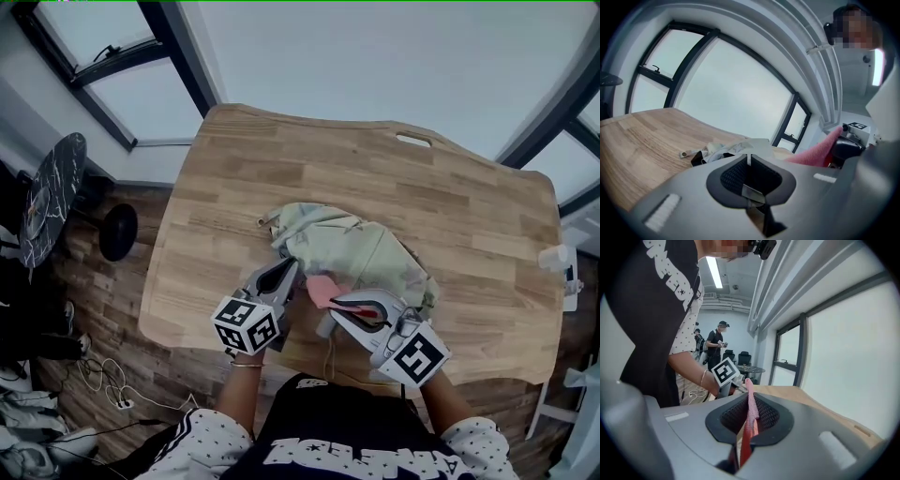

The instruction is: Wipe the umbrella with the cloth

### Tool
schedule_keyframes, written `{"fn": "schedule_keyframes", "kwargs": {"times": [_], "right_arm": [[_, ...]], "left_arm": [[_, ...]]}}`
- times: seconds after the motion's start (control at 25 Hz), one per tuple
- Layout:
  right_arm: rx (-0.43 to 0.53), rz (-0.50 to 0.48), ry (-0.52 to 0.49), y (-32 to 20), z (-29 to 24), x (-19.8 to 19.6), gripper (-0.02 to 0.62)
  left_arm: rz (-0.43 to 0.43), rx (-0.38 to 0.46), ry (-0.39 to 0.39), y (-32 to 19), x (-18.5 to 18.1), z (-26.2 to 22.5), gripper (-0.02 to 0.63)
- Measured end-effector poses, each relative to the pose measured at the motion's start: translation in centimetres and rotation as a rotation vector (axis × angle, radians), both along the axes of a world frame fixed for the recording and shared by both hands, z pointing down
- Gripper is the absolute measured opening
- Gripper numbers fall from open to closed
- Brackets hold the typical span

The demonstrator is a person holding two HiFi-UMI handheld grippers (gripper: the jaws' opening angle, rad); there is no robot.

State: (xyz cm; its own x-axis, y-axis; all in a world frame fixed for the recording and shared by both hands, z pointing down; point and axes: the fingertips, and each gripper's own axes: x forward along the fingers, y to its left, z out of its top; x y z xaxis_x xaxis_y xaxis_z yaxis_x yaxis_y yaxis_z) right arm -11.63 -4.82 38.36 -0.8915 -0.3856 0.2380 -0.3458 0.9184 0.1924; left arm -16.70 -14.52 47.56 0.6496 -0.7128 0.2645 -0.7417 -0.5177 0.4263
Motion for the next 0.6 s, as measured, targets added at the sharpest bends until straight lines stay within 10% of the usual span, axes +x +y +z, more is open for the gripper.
{"fn": "schedule_keyframes", "kwargs": {"times": [0.16,0.36,0.6], "right_arm": [[0.131,0.098,0.01,-2.7,-2.9,3.3,0.026],[0.021,0.375,0.03,-6.5,-1.9,8.8,0.026],[0.094,0.41,0.132,-8.8,-0.4,10.9,0.026]], "left_arm": [[-0.005,-0.018,0.009,0.2,-0.3,0.2,0.02],[0.003,-0.068,0.032,0.2,-0.1,1.0,0.083],[0.043,-0.106,0.121,0.4,1.2,0.6,0.121]]}}
